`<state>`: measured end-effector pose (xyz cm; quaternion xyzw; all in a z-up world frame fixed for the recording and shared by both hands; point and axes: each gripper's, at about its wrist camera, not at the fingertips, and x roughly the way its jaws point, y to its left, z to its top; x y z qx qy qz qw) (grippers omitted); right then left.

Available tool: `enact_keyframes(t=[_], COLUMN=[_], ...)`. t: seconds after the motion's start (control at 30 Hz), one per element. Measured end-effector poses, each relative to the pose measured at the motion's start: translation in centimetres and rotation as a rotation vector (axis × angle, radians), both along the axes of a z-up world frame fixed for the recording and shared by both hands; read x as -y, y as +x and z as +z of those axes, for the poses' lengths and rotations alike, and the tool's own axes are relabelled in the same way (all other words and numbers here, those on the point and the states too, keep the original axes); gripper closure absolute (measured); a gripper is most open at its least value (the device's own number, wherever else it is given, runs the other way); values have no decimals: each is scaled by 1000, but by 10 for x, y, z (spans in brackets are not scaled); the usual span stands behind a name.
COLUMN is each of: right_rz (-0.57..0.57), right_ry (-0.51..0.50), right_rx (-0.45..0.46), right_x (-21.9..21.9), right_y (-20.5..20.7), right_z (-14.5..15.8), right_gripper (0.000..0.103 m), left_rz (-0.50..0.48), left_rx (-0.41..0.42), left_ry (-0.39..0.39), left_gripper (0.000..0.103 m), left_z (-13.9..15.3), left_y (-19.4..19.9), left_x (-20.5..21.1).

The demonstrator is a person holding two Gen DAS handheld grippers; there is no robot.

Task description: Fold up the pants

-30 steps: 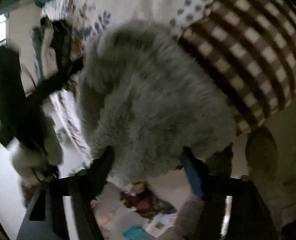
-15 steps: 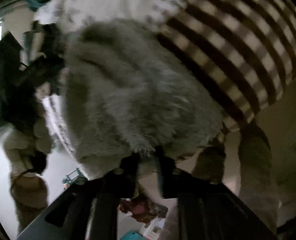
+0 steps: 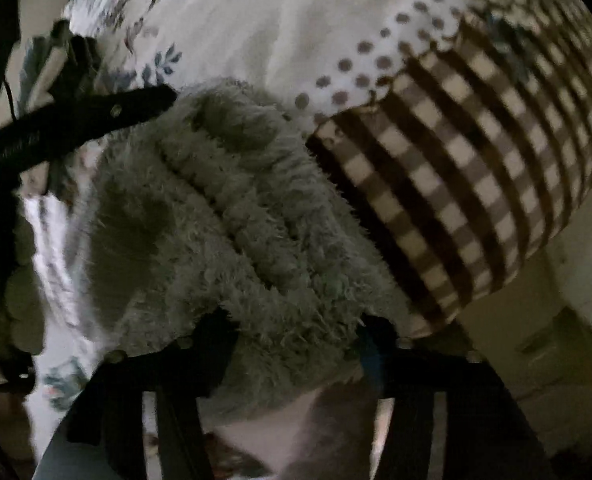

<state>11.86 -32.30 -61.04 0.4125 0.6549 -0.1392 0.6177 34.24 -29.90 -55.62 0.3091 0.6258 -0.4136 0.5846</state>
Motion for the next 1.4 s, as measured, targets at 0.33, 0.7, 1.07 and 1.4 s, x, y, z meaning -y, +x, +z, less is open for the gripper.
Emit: enact_keyframes(t=[0.33, 0.7, 1.07, 1.4], right_rz=[62, -137, -338, -219], right_ry=[-66, 208, 435, 235], right_rx=[-24, 48, 2, -54], right_x=[-6, 17, -91, -99], right_y=[-21, -54, -38, -54], right_z=[11, 33, -12, -8], right_gripper=[80, 44, 53, 95], left_rz=[-51, 159, -113, 53], left_rx=[200, 8, 105, 84], left_ry=[143, -67, 102, 56], left_gripper=[90, 39, 40, 63], left_z=[-38, 49, -7, -24], left_y=[7, 35, -23, 25], left_x=[2, -93, -99, -114])
